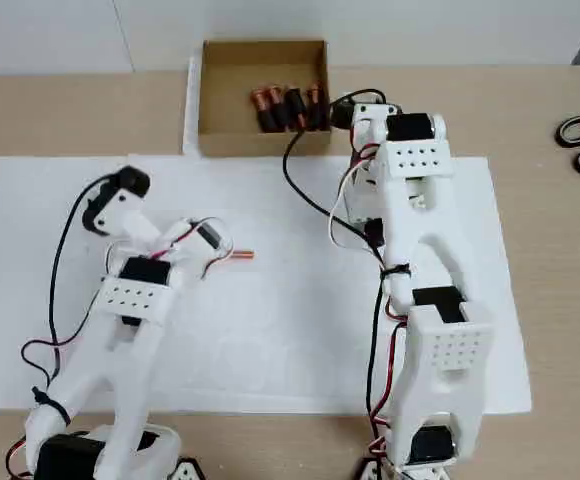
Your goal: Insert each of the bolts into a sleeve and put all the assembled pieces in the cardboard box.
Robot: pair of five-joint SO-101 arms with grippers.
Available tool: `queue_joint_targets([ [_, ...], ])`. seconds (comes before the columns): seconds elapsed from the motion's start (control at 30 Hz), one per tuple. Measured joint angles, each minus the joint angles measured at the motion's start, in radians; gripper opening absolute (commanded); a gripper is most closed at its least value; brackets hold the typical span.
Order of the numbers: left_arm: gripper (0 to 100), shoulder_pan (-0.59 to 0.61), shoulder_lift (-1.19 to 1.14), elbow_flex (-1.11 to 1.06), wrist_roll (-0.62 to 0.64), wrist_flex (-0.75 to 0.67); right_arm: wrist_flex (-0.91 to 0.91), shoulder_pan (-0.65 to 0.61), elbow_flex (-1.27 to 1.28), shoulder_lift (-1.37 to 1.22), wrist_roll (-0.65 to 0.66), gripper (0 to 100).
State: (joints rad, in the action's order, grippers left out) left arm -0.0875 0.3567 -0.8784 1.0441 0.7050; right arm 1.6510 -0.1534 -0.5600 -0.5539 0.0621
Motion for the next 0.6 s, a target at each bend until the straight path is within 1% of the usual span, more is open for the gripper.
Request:
queue_joint_targets([
  [0.13,16,0.000,0.000,-0.011,0.035,-0.012,0.000,0.000,0.000,0.000,0.000,0.4],
  [0.33,16,0.000,0.000,-0.011,0.063,-0.009,0.000,-0.012,0.000,0.000,0.000,0.4],
  [0.43,16,0.000,0.000,0.025,0.063,0.063,0.000,-0.011,0.000,0.000,0.000,0.4],
  [0.6,16,0.031,0.000,0.167,0.063,0.212,0.000,-0.011,0.000,0.000,0.000,0.4],
])
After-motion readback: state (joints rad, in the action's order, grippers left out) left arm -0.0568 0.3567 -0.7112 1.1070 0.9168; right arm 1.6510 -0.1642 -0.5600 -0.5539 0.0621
